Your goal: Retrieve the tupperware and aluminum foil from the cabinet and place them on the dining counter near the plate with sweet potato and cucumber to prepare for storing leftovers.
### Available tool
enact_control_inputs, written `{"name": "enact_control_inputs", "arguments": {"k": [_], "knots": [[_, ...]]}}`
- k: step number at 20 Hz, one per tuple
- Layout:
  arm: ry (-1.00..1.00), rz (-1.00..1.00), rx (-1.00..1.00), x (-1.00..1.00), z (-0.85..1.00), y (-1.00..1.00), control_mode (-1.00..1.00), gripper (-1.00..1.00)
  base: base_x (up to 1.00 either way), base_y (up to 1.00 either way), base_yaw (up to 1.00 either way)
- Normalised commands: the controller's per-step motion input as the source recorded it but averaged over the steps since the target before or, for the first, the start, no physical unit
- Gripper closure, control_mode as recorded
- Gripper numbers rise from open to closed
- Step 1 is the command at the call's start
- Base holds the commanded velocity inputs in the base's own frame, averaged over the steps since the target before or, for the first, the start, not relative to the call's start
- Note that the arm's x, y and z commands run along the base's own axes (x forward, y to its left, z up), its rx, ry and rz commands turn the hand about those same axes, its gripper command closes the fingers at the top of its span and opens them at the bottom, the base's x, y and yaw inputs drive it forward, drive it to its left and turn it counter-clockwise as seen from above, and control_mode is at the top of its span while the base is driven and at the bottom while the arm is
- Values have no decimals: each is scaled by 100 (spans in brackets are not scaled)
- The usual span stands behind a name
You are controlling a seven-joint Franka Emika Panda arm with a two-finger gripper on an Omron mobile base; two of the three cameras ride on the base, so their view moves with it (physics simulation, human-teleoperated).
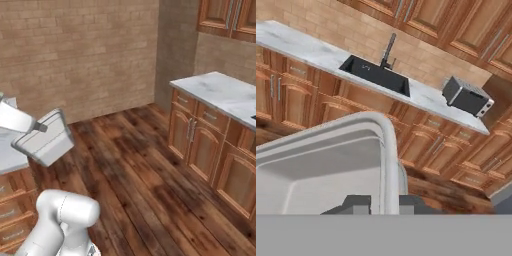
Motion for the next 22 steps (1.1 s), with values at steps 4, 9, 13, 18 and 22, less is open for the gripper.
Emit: {"name": "enact_control_inputs", "arguments": {"k": [4,9,13,18,22], "knots": [[0,0,0,0,0,0,100,100,100,0,20],[0,0,0,0,0,0,100,100,100,-5,38],[0,0,0,0,0,0,100,100,100,-20,46],[0,0,0,0,0,0,100,100,100,-25,49],[0,0,0,0,0,0,100,100,100,-27,52]]}}
